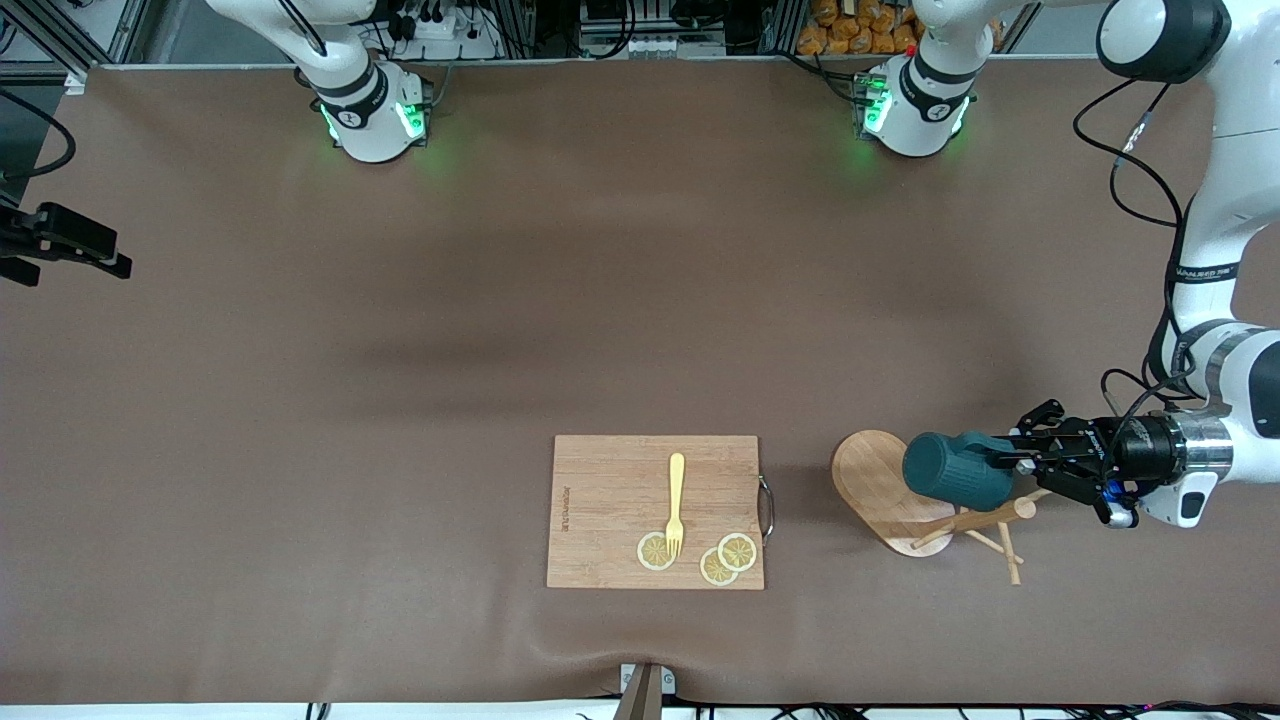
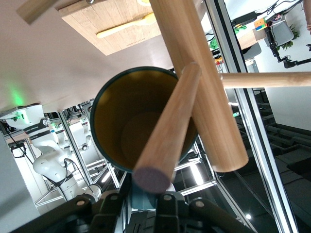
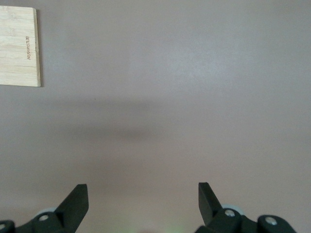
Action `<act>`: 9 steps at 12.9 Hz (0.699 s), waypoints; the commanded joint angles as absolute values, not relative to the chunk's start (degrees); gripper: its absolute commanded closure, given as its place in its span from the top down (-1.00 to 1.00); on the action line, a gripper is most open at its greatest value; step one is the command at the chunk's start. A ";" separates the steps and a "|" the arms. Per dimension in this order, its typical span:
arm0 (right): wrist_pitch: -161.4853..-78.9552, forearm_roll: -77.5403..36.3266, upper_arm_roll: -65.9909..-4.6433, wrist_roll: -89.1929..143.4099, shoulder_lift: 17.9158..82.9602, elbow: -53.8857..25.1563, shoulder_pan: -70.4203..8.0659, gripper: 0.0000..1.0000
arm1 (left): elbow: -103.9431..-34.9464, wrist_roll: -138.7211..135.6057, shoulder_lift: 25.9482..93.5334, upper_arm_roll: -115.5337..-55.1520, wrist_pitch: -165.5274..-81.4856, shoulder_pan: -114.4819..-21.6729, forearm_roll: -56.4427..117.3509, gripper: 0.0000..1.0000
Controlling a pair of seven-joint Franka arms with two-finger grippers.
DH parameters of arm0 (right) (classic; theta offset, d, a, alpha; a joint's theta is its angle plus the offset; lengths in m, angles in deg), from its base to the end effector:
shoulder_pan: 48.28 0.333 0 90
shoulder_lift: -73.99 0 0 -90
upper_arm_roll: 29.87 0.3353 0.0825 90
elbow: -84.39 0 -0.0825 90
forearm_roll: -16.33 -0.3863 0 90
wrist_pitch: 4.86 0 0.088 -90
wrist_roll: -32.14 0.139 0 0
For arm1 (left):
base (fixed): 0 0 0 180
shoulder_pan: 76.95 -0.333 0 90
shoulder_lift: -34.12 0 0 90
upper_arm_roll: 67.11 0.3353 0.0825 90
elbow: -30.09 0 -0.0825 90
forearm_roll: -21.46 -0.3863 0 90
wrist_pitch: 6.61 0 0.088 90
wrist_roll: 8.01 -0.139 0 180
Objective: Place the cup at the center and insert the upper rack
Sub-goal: 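Hang the mug handle onto a mug tree peg with the left gripper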
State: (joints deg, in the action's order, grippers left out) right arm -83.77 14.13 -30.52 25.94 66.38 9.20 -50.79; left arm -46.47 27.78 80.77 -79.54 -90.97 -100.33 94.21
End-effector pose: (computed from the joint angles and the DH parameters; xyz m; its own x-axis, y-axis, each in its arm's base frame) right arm 0.5769 -0.0254 0.6401 0.9962 0.0604 -0.0634 0.0577 -0.9974 -0.0437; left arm 0.7209 0.0402 0.3145 0.3678 0.0467 -0.9287 0.9298 -0.0038 0.3680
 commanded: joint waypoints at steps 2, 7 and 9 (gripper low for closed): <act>-83.53 14.31 -29.96 25.99 66.70 9.86 -51.61 1.00 | -45.67 26.97 82.02 -80.03 -90.28 -100.77 95.64 -1.00; -83.70 14.31 -29.96 25.90 66.70 9.86 -51.62 1.00 | -45.67 27.15 82.20 -80.11 -90.28 -100.95 95.73 -0.56; -83.70 14.31 -30.04 25.99 66.70 9.86 -51.62 1.00 | -45.67 27.15 82.20 -80.11 -90.28 -100.95 96.34 -0.24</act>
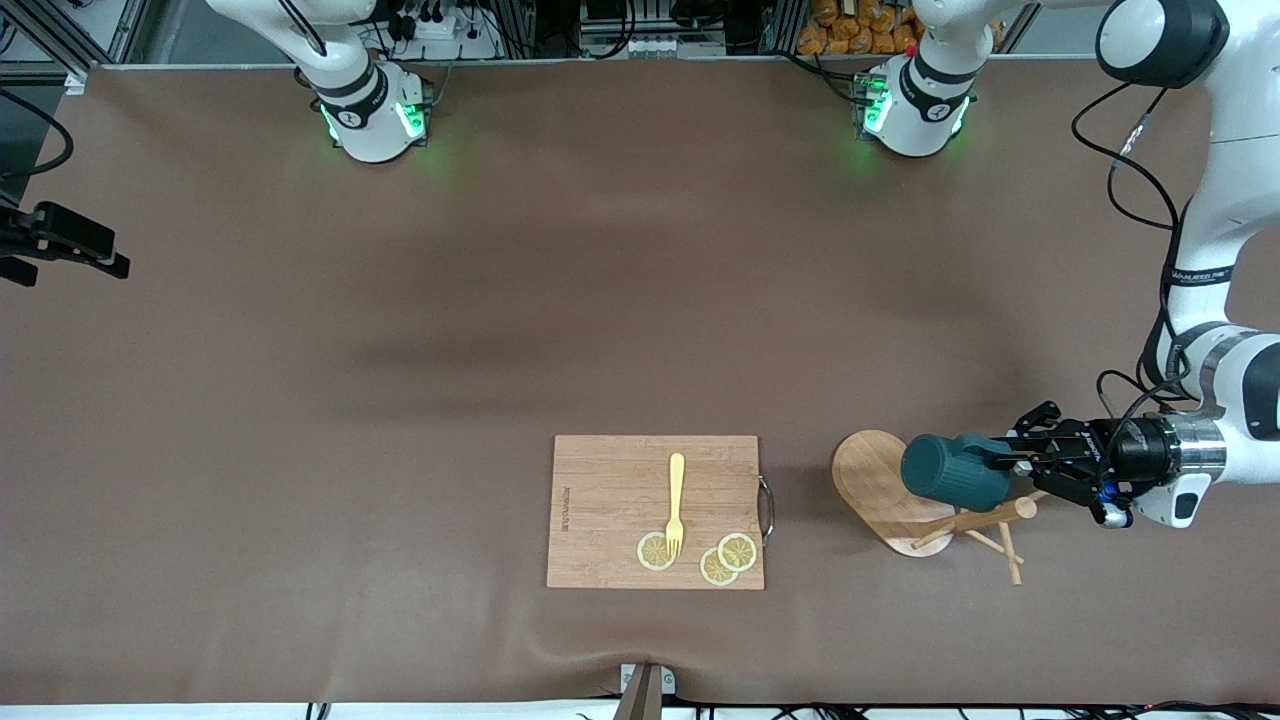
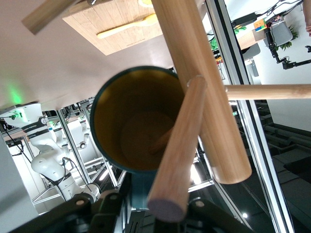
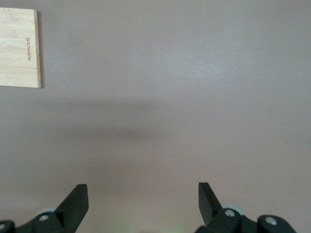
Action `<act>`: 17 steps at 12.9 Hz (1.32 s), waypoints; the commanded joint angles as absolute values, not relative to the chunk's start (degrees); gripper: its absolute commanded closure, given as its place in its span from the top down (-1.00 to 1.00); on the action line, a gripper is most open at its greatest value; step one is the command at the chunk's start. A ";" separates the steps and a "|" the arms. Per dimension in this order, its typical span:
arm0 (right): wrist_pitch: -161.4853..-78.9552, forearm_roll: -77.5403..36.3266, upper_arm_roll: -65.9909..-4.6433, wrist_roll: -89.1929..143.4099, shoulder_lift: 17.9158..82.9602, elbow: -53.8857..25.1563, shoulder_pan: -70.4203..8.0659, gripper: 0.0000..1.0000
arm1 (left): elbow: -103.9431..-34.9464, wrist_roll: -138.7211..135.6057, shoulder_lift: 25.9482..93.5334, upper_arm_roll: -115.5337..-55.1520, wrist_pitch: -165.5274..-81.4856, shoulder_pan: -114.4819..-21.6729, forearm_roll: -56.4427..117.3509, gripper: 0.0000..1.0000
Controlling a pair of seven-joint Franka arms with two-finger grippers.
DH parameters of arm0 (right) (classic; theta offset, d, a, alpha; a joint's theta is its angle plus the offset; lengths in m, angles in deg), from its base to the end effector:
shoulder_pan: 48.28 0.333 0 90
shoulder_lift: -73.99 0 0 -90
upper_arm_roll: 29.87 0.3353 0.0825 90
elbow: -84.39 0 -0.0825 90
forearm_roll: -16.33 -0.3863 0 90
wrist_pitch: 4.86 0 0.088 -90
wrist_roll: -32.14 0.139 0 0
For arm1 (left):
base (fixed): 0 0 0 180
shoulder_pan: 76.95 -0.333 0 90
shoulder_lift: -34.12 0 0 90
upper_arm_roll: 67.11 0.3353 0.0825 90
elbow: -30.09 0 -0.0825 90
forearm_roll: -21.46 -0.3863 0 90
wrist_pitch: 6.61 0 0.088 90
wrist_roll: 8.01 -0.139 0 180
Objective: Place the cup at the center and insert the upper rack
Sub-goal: 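Open the left gripper and pull it back from the mug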
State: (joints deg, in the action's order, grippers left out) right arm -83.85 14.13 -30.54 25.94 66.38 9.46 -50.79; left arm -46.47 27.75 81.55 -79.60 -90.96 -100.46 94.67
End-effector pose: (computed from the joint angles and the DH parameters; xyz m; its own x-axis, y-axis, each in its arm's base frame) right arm 0.5772 -0.0256 0.6423 0.9965 0.0600 -0.0575 0.0576 -0.9974 -0.0430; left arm 0.7212 0.0411 0.3065 0.3577 0.0367 -0.9331 0.9337 0.0062 0.3581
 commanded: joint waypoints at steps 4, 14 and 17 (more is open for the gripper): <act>-83.79 14.31 -29.96 25.99 66.70 9.86 -51.62 1.00 | -45.49 27.06 81.93 -80.20 -90.37 -100.42 96.52 1.00; -84.23 14.31 -30.04 25.99 66.70 9.86 -51.70 1.00 | -44.44 29.78 73.16 -79.85 -90.37 -101.12 94.86 1.00; -84.32 14.31 -30.04 25.99 66.70 9.86 -51.70 1.00 | -44.44 29.96 67.36 -80.03 -90.37 -101.12 85.74 1.00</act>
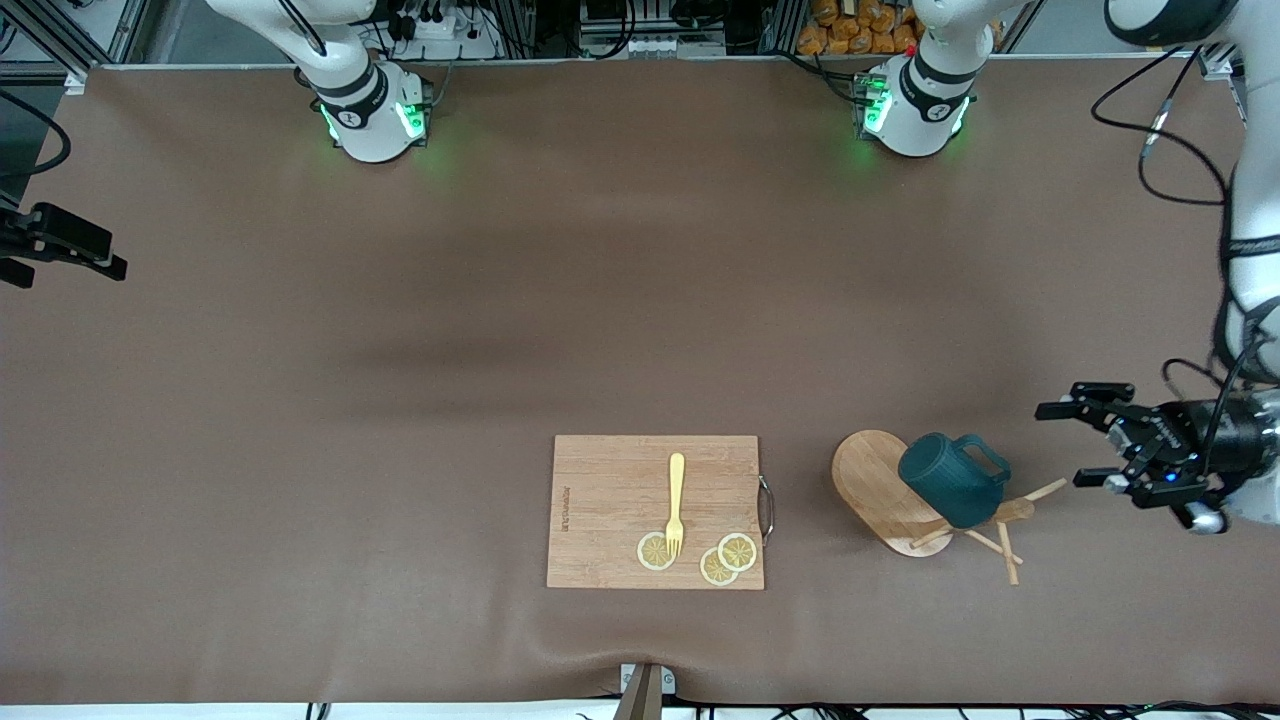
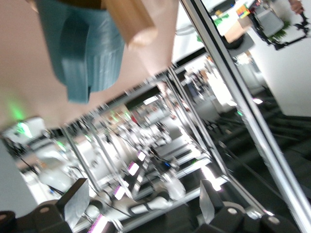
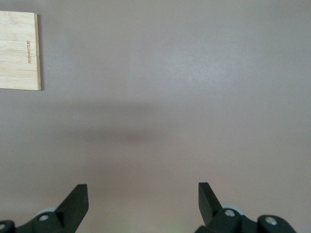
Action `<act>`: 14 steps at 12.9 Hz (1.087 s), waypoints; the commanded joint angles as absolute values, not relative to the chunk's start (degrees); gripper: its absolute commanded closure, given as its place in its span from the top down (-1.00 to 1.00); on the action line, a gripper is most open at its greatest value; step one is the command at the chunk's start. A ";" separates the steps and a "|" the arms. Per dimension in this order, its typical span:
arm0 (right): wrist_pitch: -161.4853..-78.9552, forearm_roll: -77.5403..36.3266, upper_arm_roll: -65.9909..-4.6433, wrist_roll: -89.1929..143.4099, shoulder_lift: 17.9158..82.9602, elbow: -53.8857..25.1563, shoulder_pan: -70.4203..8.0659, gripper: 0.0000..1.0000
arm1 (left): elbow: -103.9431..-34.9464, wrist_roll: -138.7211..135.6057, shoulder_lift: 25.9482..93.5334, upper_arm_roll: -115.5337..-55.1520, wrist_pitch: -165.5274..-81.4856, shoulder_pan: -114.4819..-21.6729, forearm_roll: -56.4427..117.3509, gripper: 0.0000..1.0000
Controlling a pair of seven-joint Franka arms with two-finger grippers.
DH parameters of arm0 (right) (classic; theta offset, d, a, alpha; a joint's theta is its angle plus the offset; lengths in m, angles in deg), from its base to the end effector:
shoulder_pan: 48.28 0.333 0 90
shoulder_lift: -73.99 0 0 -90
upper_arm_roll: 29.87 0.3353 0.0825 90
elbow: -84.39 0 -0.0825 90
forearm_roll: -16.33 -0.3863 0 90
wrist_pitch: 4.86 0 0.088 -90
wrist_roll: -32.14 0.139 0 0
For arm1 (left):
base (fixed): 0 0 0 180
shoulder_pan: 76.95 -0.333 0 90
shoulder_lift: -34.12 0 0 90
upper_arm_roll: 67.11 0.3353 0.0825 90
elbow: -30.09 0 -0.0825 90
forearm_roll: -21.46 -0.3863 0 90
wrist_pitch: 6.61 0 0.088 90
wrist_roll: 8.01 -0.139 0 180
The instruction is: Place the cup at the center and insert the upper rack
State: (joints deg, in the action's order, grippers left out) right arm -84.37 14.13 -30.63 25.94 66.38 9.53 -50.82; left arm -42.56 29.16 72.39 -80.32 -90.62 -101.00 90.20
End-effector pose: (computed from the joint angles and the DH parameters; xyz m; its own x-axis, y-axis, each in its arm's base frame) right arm 0.5784 -0.0269 0.6436 0.9972 0.0576 -0.0473 0.0556 -0.9976 -0.0417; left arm 0.7200 0.0467 0.4361 0.5188 0.1489 -0.8418 0.8548 -0.0790 0.5128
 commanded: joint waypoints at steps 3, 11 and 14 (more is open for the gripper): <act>-85.11 14.31 -30.04 25.99 66.70 10.13 -51.70 1.00 | -44.53 29.96 62.61 -80.29 -90.37 -101.03 79.32 1.00; -85.81 14.39 -30.04 25.99 66.70 10.21 -51.62 1.00 | -44.79 27.69 50.13 -87.13 -89.58 -100.68 52.26 1.00; -85.81 14.39 -30.31 25.99 66.70 10.21 -51.79 1.00 | -44.88 22.16 48.27 -90.73 -88.53 -100.68 41.01 1.00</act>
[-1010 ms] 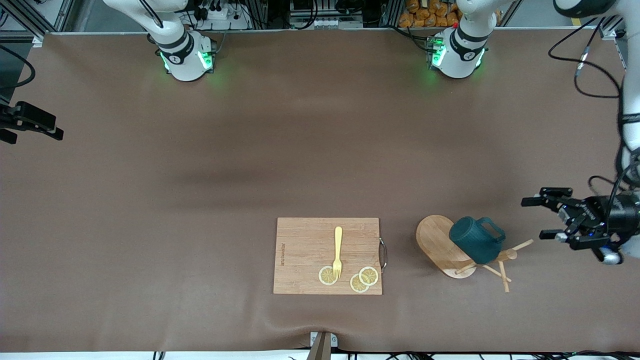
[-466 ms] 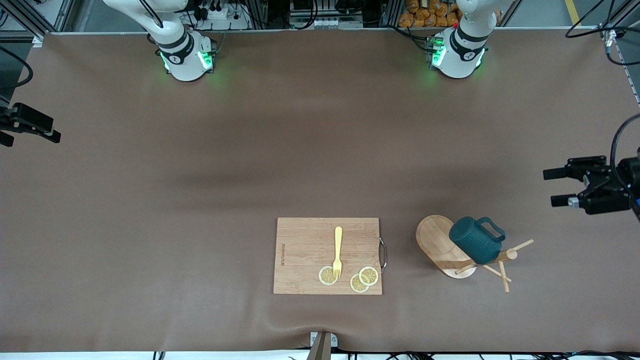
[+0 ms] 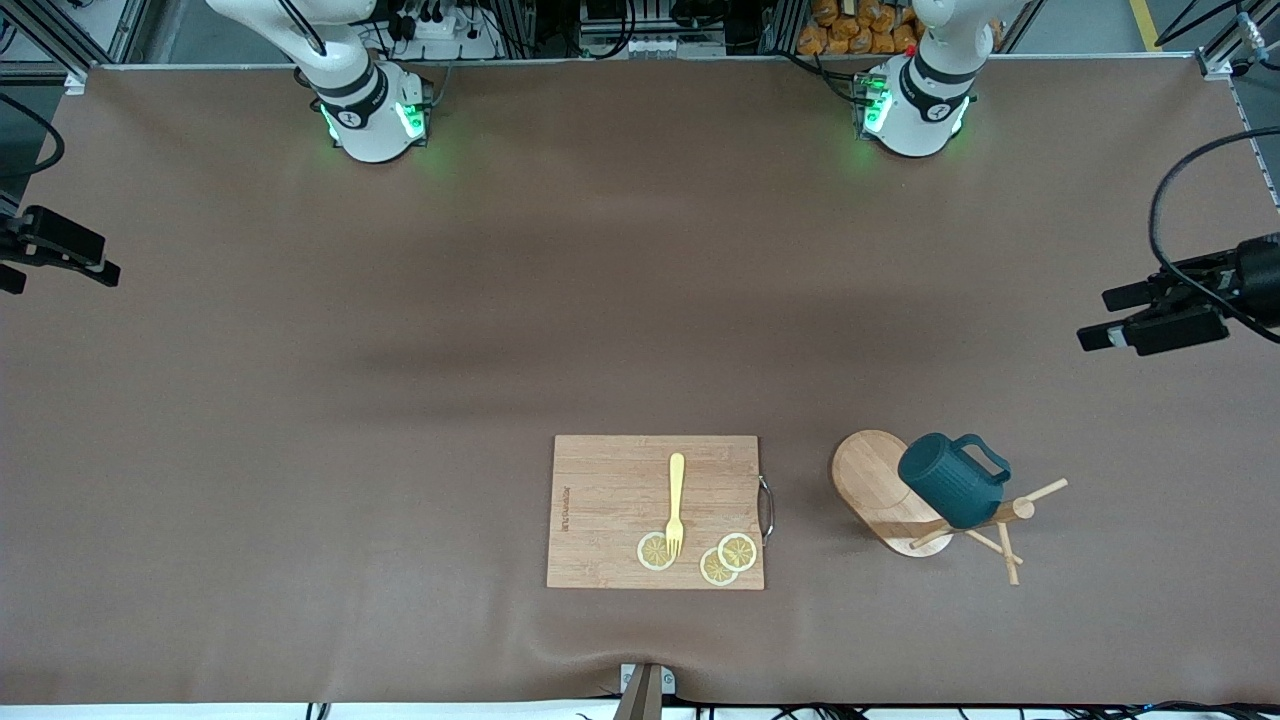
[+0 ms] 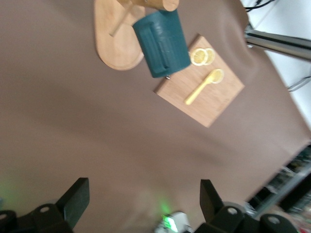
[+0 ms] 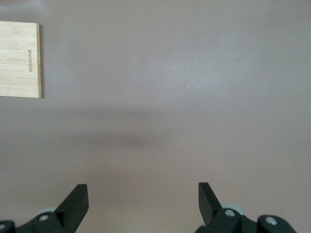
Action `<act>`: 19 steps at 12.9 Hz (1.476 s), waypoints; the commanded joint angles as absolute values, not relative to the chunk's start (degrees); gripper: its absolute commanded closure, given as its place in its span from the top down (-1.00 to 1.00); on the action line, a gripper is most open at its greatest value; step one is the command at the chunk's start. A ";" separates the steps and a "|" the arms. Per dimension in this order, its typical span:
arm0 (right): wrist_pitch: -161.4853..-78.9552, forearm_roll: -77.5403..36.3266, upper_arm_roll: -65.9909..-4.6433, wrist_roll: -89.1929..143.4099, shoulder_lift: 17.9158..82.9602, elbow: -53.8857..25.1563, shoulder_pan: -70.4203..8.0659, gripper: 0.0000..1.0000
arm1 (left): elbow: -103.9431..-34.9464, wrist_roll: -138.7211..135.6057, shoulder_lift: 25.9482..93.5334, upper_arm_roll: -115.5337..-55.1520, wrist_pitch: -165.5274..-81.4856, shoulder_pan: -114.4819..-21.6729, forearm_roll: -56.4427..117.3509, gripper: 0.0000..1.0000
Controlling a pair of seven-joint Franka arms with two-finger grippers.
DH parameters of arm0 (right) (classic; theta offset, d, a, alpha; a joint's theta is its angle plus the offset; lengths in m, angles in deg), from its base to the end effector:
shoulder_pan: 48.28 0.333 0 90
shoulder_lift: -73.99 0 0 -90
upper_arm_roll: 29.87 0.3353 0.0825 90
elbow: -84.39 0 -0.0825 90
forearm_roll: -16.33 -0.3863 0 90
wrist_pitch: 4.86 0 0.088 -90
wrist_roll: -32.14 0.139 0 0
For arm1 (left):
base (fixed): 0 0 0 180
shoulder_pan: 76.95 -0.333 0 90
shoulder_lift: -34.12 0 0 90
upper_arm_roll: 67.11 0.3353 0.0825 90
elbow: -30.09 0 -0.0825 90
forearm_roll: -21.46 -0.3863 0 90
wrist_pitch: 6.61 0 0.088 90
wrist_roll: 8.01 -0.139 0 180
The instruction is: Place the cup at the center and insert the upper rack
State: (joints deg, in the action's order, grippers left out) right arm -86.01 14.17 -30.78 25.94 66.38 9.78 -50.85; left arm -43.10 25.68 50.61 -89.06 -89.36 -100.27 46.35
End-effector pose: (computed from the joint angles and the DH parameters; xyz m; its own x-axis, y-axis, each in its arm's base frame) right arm 0.5824 -0.0290 0.6479 0.9985 0.0533 -0.0146 0.0527 -0.9979 -0.0370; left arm 0.6264 -0.0108 0.5986 0.8167 0.4553 -0.3546 0.5710 -0.7266 0.3821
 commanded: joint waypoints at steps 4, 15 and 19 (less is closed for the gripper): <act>-85.37 15.10 -30.22 26.08 67.04 10.21 -51.62 1.00 | -47.50 10.21 42.49 -88.84 -87.55 -96.57 29.41 1.00; -84.40 15.01 -30.31 25.72 67.22 10.21 -52.58 1.00 | -60.79 1.67 32.63 -69.83 -95.64 -78.36 23.04 1.00; -84.32 15.18 -30.22 25.72 67.31 10.39 -52.85 1.00 | -59.65 -1.93 32.27 -69.65 -95.55 -79.06 22.61 1.00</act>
State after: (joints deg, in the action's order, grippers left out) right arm -85.07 14.56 -31.14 25.82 66.54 10.00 -51.79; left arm -58.85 0.97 33.74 -70.23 -94.82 -79.15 24.04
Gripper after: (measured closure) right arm 0.000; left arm 0.000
